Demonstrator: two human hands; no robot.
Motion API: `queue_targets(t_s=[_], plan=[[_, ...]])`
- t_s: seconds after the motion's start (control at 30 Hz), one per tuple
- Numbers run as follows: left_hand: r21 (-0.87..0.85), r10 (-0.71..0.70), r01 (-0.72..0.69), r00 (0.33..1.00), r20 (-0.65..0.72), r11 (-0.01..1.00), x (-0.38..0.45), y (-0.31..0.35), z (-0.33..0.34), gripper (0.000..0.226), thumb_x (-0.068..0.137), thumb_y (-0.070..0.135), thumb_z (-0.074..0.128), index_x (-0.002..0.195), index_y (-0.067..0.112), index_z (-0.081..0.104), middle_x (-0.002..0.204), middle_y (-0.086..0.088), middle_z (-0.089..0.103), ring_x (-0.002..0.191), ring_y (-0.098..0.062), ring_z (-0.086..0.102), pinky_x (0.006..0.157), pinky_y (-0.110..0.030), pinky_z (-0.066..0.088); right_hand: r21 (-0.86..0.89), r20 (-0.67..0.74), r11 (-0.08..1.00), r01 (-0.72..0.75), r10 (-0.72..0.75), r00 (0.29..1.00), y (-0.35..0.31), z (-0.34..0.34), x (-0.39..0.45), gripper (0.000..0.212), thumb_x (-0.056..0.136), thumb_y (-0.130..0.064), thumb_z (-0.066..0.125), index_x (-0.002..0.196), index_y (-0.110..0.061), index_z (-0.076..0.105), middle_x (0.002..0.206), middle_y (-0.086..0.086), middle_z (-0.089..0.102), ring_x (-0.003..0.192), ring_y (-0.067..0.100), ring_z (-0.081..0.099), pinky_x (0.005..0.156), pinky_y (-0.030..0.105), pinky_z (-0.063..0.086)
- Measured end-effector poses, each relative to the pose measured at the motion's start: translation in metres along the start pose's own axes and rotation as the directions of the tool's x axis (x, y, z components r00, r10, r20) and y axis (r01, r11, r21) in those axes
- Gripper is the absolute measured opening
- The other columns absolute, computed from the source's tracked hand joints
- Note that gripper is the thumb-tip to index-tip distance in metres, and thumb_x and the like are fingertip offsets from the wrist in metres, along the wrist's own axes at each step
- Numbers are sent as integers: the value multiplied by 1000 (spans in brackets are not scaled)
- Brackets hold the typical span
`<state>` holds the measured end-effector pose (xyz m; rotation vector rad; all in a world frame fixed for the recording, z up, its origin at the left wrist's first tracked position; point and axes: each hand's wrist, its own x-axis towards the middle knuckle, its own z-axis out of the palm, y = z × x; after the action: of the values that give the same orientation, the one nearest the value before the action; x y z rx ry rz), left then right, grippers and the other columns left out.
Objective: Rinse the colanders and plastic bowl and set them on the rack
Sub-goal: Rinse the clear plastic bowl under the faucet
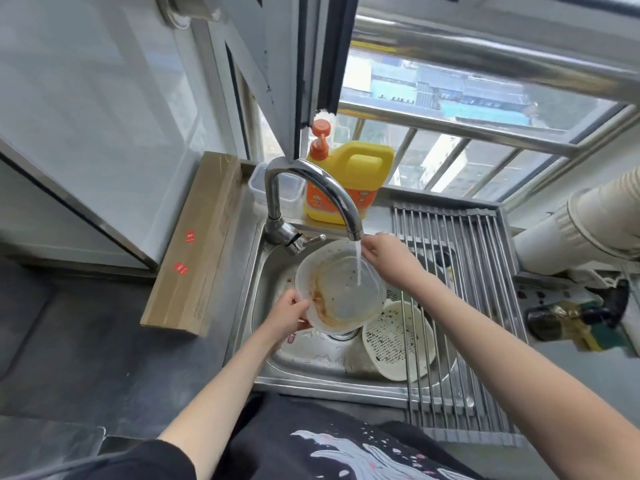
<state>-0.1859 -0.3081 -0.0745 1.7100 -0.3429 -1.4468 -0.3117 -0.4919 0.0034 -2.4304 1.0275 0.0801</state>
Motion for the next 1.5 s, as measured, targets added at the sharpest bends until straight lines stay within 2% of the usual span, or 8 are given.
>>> queue_targets(t_s=[0.43,0.6,0.8,1.13,1.23,1.3,1.37,1.5], plan=[[-20,58,-61,994,-97,998,-3,10,-5,24,100,30,41,96,8,52,68,-5,47,55,-14,47,53,-24,46,303,59,919,-253,247,967,25,37,-10,31,99,-29,48,114,-9,66,103,6,68,93,24,63,81,37,51],[121,112,-98,986,-121,988,1,15,-3,26,100,30,43,80,14,44,61,0,43,50,-12,44,52,-26,45,381,102,871,-311,294,950,36,50,-22,30,99,-29,47,114,-10,65,80,-6,61,66,6,52,57,21,40],[199,124,-86,974,-189,976,8,22,-3,37,92,33,58,65,15,38,52,-1,42,36,-13,49,44,-24,43,477,24,840,-257,280,960,30,43,-25,30,97,-23,52,122,-13,63,103,-1,64,92,13,58,85,38,53],[242,-192,199,980,-52,950,4,38,-1,40,98,43,40,120,9,42,82,-22,63,57,-28,67,52,-36,60,486,-128,863,-139,227,965,25,39,-17,23,93,-20,57,113,-16,70,108,-2,70,97,10,61,90,33,50],[152,-179,177,984,-3,972,4,34,2,42,101,40,35,124,7,47,107,-26,64,76,-34,68,61,-45,60,277,-313,960,-38,128,941,17,41,-19,27,91,-10,56,115,-13,68,110,3,68,101,22,58,88,40,49],[142,-145,147,989,-27,979,4,32,3,38,102,38,35,121,8,50,112,-20,64,89,-34,68,69,-52,59,-80,-445,987,140,-161,881,9,42,-26,27,84,0,56,106,-8,69,105,8,68,96,30,59,80,42,48],[179,-114,121,992,-52,976,3,32,3,34,101,39,35,119,13,49,115,-15,62,96,-34,66,74,-52,58,-271,-233,893,360,-423,875,3,48,-32,31,83,2,49,105,-7,68,109,9,68,102,30,61,86,42,49],[176,-110,115,993,-37,978,1,33,7,35,100,38,37,124,15,48,115,-12,61,98,-33,66,71,-49,59,-251,93,965,81,-59,994,3,71,-26,66,87,5,42,149,-10,25,153,14,31,142,26,29,109,40,34]])
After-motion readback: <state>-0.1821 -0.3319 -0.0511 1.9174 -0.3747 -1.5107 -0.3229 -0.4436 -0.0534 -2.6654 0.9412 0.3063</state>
